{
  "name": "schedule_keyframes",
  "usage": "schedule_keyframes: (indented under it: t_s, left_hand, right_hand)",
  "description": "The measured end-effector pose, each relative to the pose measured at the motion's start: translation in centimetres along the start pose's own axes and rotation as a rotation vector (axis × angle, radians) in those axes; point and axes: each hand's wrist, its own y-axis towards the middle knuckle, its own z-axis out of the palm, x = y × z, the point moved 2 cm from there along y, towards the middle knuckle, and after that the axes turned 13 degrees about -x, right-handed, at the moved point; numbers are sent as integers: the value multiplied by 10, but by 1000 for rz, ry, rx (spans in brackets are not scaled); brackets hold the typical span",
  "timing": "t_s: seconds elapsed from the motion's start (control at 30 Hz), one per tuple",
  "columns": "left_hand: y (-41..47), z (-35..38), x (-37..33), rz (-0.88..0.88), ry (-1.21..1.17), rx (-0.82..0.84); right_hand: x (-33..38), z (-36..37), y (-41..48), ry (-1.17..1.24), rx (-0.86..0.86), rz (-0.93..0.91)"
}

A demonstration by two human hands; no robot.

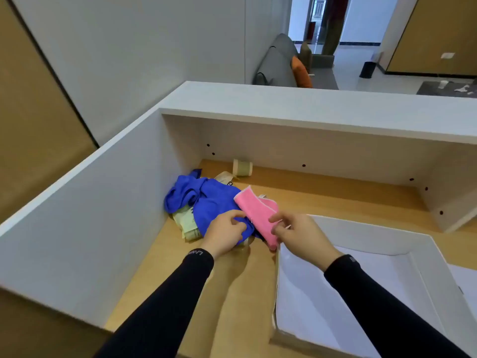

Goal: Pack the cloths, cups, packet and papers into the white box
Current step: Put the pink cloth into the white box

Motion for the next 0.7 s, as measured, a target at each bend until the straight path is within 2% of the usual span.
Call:
schedule_keyframes:
  t_s: [0.17,0.33,0.4,0.5,0.6,0.7]
  left_hand:
    - [27,20,-5,-164,-79,221]
    - [50,41,-5,-162,-15,211]
    - [53,41,-10,-72,1,137]
    - [50,26,-38,194,-39,-3]
    - [33,1,-82,353,-245,-29]
    - [14,-24,-115,436,-464,4]
  right_hand:
    - [-10,-7,-1,124,-72,78]
    - [-18,-17,-6,197,-147,141]
    - [-20,-17,-6,215,-186,167]
    - [-16,-15,-2,218,-242,174]
    - [2,-13,8,193,-289,109]
    - [24,-19,18,277,-365,21]
